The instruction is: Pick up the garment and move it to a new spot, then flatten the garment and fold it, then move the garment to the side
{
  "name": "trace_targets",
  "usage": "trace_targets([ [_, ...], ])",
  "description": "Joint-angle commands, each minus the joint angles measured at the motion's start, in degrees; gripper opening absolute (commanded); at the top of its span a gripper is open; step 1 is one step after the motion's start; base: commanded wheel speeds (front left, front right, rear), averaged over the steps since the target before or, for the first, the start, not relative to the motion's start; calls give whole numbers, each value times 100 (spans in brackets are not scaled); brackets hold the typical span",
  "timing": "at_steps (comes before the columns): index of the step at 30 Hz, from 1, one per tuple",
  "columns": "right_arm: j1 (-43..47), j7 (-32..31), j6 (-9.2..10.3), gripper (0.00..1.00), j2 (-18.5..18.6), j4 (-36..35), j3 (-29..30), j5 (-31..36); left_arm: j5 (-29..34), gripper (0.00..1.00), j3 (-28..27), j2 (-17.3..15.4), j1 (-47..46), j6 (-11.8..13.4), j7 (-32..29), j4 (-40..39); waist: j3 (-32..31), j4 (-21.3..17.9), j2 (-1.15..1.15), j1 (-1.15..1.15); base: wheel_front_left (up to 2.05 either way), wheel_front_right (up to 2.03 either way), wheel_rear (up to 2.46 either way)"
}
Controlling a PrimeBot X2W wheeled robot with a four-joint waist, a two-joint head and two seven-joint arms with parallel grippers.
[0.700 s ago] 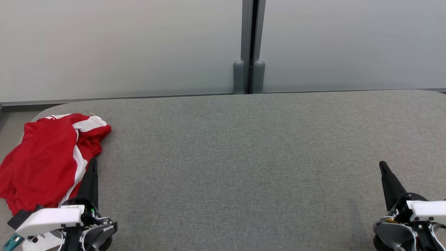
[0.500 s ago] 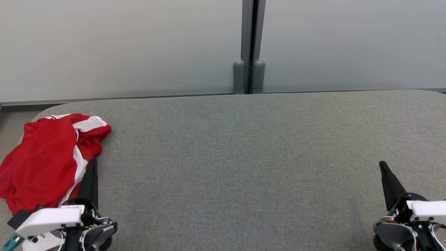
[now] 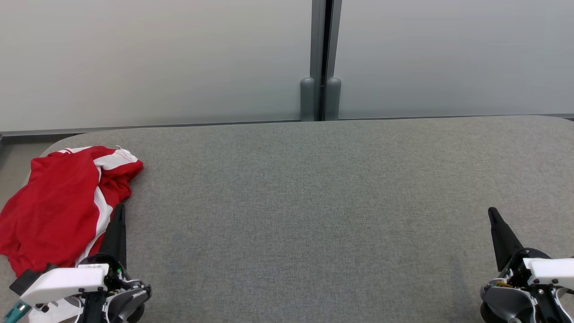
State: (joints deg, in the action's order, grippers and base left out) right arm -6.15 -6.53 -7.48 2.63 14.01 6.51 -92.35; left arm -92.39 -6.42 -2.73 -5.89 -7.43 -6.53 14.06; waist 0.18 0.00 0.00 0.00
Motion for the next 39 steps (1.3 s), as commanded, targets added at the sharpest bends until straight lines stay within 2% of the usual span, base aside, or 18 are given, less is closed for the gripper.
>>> trace_targets([
  [1, -28, -17, -2, 0, 52, 10, -2, -14, -5, 0, -20, -32, -88, -17, -16, 1, 0, 0, 0, 0, 0, 0, 0],
  [32, -28, -16, -2, 0, 52, 10, -2, -14, -5, 0, -20, -32, -88, -17, -16, 1, 0, 0, 0, 0, 0, 0, 0],
  [33, 0, 0, 0, 100, 0, 0, 0, 0, 0, 100, 0, 0, 0, 0, 0, 0, 0, 0, 0, 0, 0, 0, 0],
  [39, 144, 86, 0, 100, -59, 70, -88, 8, 18, 100, 90, 50, 147, 1, 80, 106, 1, 0, 0, 0, 0, 0, 0],
])
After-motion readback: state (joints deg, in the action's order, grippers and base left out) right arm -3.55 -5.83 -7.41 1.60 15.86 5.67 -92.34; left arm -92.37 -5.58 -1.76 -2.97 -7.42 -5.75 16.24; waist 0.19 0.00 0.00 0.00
